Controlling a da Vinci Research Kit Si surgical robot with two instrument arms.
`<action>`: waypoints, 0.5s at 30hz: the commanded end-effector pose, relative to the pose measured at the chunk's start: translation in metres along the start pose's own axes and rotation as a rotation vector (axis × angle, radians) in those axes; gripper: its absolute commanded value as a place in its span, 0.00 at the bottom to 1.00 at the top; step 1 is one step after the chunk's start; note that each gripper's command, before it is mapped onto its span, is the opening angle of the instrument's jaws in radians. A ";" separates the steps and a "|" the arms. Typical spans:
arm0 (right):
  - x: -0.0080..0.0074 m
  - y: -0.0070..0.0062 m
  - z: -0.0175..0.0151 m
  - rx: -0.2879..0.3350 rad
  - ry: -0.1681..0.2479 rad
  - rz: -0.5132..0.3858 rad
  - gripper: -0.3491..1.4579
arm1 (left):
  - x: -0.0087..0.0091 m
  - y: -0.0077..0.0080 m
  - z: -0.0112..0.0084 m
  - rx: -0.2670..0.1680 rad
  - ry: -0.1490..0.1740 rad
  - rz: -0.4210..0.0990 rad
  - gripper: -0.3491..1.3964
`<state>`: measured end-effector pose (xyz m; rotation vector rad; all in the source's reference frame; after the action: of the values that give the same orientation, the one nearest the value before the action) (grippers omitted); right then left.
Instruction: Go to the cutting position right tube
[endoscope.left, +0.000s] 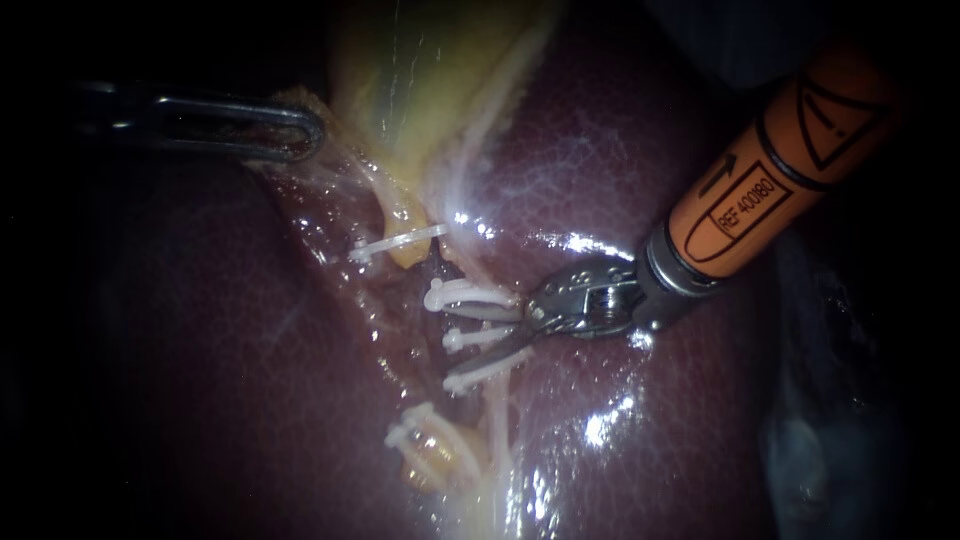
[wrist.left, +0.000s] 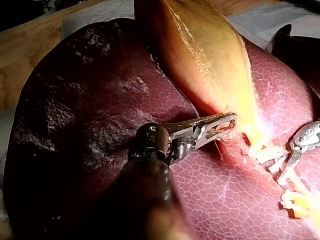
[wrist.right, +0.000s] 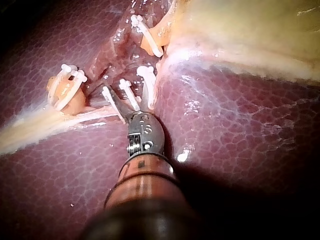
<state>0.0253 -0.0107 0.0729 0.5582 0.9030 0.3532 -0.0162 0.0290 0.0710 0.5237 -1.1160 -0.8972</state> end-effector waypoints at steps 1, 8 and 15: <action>0.0000 0.0000 0.0000 0.001 0.000 -0.001 0.90 | 0.0000 0.0000 0.0000 0.000 0.000 0.000 0.00; 0.0002 -0.0004 -0.0001 0.003 0.005 -0.001 0.91 | 0.0000 0.0000 0.0000 0.000 0.000 0.000 0.00; 0.0018 -0.0027 -0.0007 0.013 0.020 -0.001 0.92 | 0.0000 0.0000 -0.0001 0.000 0.000 0.000 0.00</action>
<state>0.0260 -0.0120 0.0693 0.5697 0.9270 0.3515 -0.0161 0.0290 0.0709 0.5231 -1.1157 -0.8976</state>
